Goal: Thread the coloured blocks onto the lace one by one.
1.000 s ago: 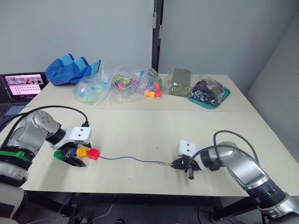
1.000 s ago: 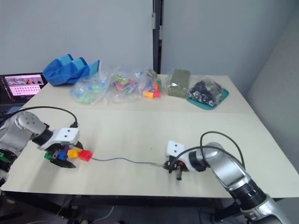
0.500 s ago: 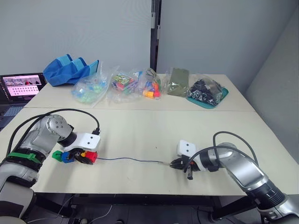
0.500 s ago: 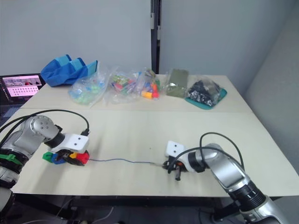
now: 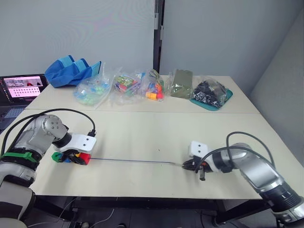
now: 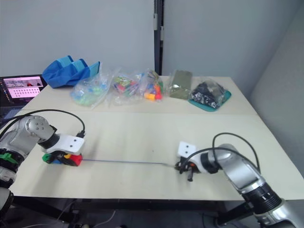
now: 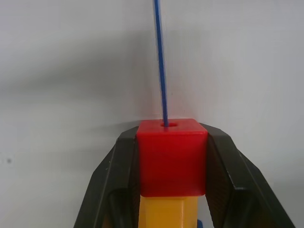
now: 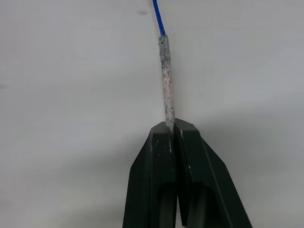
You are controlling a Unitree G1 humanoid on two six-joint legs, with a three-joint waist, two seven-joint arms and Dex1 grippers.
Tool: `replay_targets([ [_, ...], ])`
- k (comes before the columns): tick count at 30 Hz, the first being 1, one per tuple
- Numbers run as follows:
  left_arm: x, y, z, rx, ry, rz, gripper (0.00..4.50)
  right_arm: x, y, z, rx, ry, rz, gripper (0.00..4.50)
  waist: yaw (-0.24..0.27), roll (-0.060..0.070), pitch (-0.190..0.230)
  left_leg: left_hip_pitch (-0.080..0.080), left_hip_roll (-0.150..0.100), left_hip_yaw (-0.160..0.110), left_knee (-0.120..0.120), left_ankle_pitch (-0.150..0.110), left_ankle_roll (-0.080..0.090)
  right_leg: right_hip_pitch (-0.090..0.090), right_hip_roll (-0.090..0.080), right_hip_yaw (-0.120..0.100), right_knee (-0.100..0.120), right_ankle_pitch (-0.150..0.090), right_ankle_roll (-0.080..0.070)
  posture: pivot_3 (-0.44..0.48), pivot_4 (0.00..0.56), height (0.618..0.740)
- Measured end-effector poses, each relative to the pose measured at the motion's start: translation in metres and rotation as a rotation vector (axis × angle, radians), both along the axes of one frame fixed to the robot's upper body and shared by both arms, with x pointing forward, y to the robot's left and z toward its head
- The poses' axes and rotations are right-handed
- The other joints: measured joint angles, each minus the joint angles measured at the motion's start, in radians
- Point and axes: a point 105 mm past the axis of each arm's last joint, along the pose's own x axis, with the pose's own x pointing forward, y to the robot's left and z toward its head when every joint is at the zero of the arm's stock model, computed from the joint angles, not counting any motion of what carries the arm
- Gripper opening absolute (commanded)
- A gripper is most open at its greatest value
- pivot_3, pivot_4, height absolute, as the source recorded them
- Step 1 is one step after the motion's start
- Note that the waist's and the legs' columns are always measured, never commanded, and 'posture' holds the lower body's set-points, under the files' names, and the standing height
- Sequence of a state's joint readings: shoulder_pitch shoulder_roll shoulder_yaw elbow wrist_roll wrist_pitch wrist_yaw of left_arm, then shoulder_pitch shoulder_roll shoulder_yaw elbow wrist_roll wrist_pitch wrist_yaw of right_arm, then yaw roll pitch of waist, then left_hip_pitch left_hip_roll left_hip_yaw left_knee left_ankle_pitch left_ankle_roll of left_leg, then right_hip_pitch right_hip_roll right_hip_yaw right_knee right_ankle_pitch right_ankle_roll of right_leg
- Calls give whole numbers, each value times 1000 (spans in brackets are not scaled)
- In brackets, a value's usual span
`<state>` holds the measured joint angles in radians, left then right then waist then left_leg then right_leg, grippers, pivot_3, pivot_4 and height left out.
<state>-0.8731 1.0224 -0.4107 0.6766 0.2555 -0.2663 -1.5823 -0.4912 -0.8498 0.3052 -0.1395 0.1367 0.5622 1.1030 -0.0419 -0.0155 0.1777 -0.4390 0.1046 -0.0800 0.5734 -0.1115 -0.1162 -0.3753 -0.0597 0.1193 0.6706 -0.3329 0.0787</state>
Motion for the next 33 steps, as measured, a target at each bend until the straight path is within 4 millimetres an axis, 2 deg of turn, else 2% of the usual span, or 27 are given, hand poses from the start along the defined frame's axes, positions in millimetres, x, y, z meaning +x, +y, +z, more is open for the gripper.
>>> replay_targets([
  [2,1,6,3,19,-6,12,1198,4,-10,1,-12,-11,-20,0,0,0,0,0,0,0,0,0,0,0,0,0,0,0,0,0,150,740],
  [7,8,13,19,51,-49,29,1198,13,-19,2,-22,-31,-37,0,0,0,0,0,0,0,0,0,0,0,0,0,0,0,0,0,150,740],
  [11,13,15,23,44,-84,35,1198,19,-24,4,-37,-51,-46,0,0,0,0,0,0,0,0,0,0,0,0,0,0,0,0,0,150,740],
  [21,18,4,7,-15,-83,32,1198,20,-21,3,-32,-57,-45,0,-2,0,0,0,0,0,1,0,0,1,0,0,1,0,0,0,150,740],
  [24,14,3,1,-25,-65,44,1198,20,-19,3,-34,-60,-43,0,-3,0,0,1,0,0,1,0,0,1,0,0,2,0,0,0,150,740],
  [33,13,9,0,-11,-96,52,1198,25,-7,3,-31,-63,-30,0,-7,0,0,4,0,0,0,0,0,3,0,0,2,0,0,0,150,740],
])
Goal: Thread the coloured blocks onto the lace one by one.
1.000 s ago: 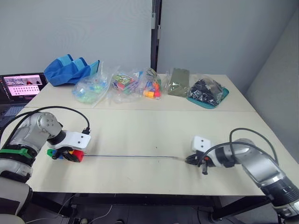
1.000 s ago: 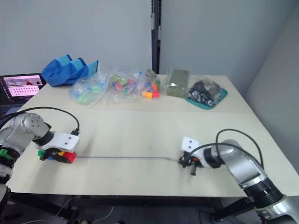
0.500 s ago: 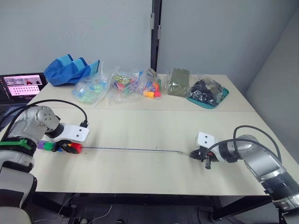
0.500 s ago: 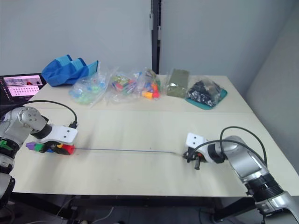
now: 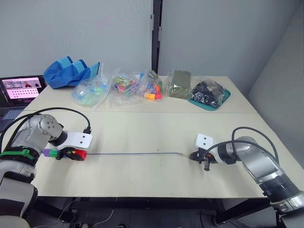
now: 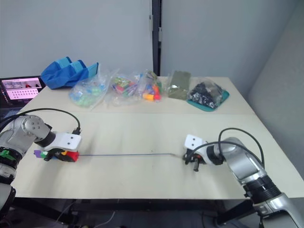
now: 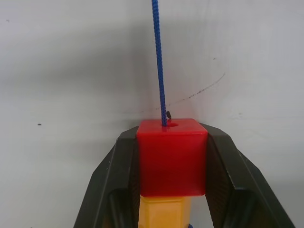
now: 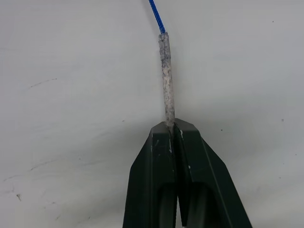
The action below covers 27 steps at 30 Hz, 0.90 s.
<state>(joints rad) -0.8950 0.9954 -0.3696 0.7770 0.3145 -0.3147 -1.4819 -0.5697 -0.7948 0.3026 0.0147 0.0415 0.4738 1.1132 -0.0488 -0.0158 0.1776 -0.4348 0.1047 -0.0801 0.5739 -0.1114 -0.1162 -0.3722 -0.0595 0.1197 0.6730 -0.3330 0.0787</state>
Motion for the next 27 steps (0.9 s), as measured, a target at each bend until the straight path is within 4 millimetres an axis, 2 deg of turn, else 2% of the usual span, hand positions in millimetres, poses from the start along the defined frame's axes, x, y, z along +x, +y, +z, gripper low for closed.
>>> replay_targets([
  [2,0,1,0,1,-7,-1,1198,1,1,0,2,1,2,0,1,0,0,0,0,0,0,0,0,0,0,0,0,0,0,0,150,740],
  [4,0,1,1,-10,-7,13,2271,2,1,0,1,0,3,0,0,0,0,0,0,0,0,0,0,0,0,0,0,0,0,0,150,740],
  [8,0,3,2,-21,-12,33,3627,3,3,0,1,-2,9,0,1,0,0,0,0,0,0,0,0,0,0,0,0,0,0,0,150,740],
  [11,0,5,4,-11,-18,32,4468,3,4,0,6,-2,13,0,0,0,0,0,0,0,0,0,0,0,0,0,0,0,0,0,150,740],
  [17,1,15,9,22,-60,39,4468,4,5,0,13,-2,9,0,2,0,0,0,0,0,0,0,0,0,0,0,0,0,0,0,150,740],
  [21,4,12,22,-68,-104,76,4500,6,3,2,28,-14,-12,1320,2,0,0,0,0,0,0,0,0,0,0,0,0,0,0,0,150,740],
  [27,-6,27,46,-172,-169,143,4500,1,-8,2,65,-1,-55,3379,5,0,0,0,0,0,-1,0,0,0,0,0,0,-1,0,0,150,740],
])
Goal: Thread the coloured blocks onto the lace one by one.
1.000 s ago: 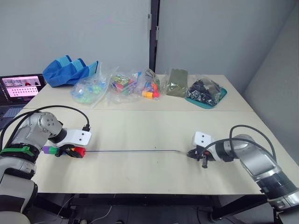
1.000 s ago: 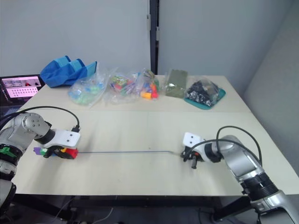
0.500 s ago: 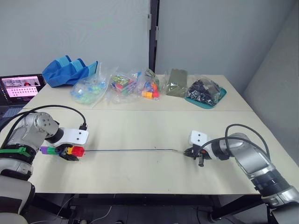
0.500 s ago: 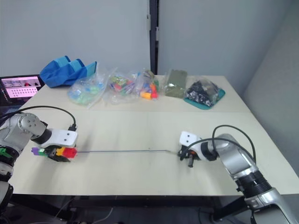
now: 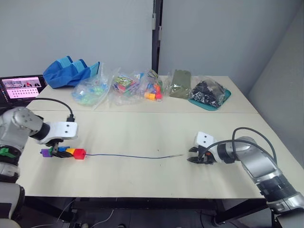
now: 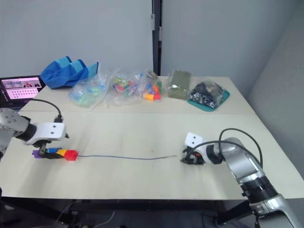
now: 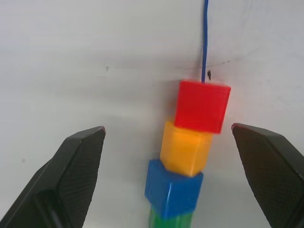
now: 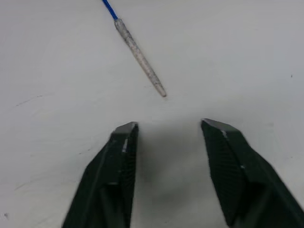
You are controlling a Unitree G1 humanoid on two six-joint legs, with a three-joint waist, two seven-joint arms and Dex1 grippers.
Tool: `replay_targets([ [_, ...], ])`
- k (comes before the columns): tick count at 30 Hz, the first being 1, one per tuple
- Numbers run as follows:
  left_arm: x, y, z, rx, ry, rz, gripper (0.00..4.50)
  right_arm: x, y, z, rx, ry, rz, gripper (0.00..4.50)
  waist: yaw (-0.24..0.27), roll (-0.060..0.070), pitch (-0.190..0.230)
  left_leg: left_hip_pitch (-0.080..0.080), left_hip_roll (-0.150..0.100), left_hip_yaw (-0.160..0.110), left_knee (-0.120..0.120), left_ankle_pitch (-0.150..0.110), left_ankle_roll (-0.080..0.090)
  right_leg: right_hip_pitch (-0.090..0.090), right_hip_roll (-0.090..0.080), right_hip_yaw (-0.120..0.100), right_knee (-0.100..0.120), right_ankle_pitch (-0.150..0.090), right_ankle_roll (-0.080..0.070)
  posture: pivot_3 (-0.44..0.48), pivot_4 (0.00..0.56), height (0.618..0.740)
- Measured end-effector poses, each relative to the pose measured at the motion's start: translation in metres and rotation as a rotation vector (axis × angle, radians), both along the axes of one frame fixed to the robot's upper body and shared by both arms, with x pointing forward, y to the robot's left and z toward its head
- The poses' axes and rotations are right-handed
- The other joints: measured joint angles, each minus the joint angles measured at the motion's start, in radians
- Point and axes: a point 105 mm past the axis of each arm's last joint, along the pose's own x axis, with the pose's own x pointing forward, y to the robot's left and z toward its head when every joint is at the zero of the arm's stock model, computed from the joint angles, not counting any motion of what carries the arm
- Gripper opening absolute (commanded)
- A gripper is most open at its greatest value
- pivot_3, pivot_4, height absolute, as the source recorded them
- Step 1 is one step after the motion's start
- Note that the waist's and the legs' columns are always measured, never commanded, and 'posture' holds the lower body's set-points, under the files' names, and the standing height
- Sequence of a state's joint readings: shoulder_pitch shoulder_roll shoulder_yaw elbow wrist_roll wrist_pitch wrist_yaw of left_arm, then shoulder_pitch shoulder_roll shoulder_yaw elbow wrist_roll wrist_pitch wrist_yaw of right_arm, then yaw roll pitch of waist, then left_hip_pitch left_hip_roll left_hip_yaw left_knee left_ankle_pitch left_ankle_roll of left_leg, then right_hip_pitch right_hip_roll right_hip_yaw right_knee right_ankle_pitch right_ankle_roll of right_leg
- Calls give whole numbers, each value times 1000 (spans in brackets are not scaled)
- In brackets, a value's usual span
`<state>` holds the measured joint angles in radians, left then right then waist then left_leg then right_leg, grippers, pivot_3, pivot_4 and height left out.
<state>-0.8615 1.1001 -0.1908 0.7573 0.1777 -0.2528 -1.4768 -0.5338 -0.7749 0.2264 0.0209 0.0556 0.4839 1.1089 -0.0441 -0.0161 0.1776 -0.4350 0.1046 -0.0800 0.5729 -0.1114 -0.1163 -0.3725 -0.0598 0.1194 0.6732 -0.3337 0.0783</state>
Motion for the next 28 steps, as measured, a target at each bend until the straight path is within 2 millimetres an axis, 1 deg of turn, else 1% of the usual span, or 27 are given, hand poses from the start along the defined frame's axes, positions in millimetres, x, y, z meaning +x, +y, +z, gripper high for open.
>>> replay_targets([
  [3,-1,0,10,-119,-59,18,4500,-2,-5,2,22,-3,-20,4408,6,0,0,0,0,0,1,0,0,0,0,0,1,0,0,0,150,740],
  [4,-2,1,16,-169,-82,33,4500,-2,-8,4,40,-6,-30,4460,6,0,0,0,0,0,1,0,0,0,0,0,1,0,0,0,150,740],
  [7,-13,13,24,-268,-97,94,4500,-4,-17,9,75,-20,-53,4460,2,0,0,0,0,0,0,0,0,0,0,0,1,0,0,0,150,740],
  [10,-24,25,21,-374,-86,173,4500,-7,-30,17,137,-43,-82,4460,-2,0,0,0,0,0,0,0,0,-1,0,0,3,-1,-1,0,150,740],
  [12,-26,28,21,-443,-101,203,4500,-7,-33,23,181,-57,-92,4460,-1,0,0,1,0,0,0,0,0,-1,0,0,4,-1,-1,0,150,740],
  [14,-27,33,33,-569,-203,223,4500,-8,-35,31,259,-77,-106,4460,0,0,0,1,0,0,1,0,0,-1,0,0,4,-1,-1,0,150,740],
  [16,-33,48,38,-647,-297,288,4500,-9,-41,37,319,-97,-124,4460,-2,0,0,1,0,0,0,0,0,-1,0,0,4,-1,-1,0,150,740],
  [19,-43,70,30,-704,-360,402,4500,-9,-54,43,450,-91,-186,4460,-2,0,0,2,0,0,0,0,0,-1,0,0,5,-2,-1,0,150,740],
  [21,-51,78,29,-755,-385,454,4500,-10,-63,49,525,-77,-212,4460,-1,0,0,2,0,0,0,0,0,0,0,0,5,-2,-1,0,150,740],
  [25,-68,86,32,-795,-423,495,4500,-11,-74,51,551,-49,-227,4460,1,0,0,2,0,1,0,0,0,0,0,0,5,-2,-1,0,150,740],
  [28,-82,94,19,-807,-431,557,4500,-9,-93,47,546,-23,-279,4460,0,0,0,4,0,1,-1,0,0,0,0,1,5,-2,-2,0,150,740],
])
